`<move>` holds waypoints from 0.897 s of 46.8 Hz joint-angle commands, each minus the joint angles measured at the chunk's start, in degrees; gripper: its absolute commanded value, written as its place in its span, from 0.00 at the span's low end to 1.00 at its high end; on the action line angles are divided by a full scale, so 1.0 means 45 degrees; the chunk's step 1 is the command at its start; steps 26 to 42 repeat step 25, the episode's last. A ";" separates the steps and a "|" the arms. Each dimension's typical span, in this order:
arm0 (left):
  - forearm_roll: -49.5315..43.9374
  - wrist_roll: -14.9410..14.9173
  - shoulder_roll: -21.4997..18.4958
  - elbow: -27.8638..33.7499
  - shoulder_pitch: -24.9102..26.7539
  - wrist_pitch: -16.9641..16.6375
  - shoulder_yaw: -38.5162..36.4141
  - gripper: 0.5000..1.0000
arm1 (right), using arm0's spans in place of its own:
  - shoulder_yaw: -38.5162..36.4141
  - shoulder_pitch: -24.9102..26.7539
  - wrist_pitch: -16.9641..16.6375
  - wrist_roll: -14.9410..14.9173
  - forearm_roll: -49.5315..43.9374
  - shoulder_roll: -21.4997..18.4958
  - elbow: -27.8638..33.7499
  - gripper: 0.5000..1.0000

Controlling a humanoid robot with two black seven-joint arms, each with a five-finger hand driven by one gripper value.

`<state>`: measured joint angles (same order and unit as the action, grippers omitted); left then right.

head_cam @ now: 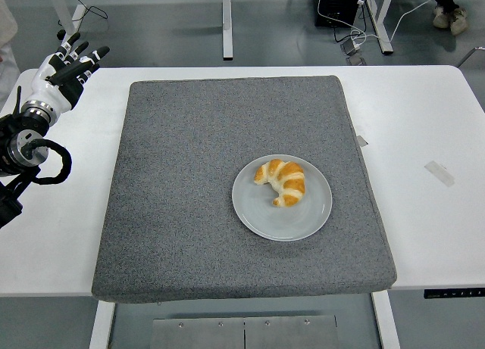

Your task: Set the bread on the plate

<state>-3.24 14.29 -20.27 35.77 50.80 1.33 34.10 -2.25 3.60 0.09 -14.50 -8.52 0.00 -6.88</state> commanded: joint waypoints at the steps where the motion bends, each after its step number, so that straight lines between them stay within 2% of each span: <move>1: 0.0018 0.0008 0.0012 0.0000 -0.0078 -0.0003 0.0001 0.95 | -0.0027 -0.0018 0.0000 0.0000 -0.0001 0.0000 0.0045 1.00; 42: 0.0037 0.0028 -0.0008 0.0000 -0.0097 -0.0003 0.0001 0.95 | -0.0125 0.0118 0.0020 -0.0020 -0.0001 0.0000 0.0065 1.00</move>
